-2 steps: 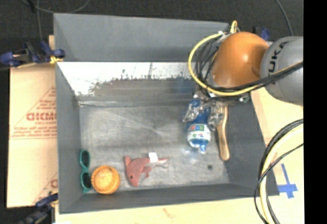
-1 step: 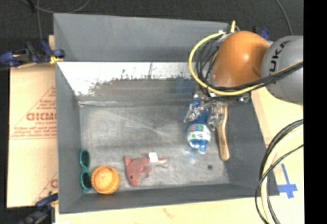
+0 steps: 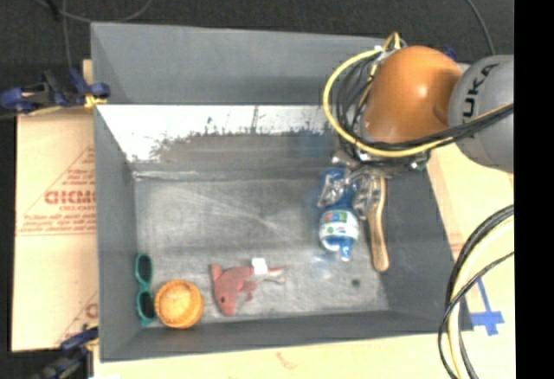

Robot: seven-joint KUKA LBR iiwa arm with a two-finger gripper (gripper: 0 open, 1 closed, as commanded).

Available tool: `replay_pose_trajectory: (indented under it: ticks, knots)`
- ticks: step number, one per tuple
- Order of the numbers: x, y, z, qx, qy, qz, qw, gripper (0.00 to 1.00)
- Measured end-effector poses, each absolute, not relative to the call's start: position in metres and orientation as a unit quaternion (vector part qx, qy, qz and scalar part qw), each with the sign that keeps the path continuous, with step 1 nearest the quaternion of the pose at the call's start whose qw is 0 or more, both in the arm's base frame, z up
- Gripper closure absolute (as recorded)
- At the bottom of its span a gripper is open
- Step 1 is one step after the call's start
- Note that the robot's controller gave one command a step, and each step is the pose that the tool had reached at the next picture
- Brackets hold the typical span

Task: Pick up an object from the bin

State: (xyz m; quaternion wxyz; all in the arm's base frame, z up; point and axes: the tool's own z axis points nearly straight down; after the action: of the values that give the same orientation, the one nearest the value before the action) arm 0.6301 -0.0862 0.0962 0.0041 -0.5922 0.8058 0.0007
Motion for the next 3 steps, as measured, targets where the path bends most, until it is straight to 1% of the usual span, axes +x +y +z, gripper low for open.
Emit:
replay_pose_trajectory:
  ticks: [1,2,3]
  knots:
    - [0.631,-0.087,0.113,-0.592,0.806,0.000,0.002,1.00]
    - [0.631,-0.088,0.124,-0.591,0.806,-0.001,0.002,1.00]
    - [0.630,-0.088,0.136,-0.591,0.807,0.000,0.000,1.00]
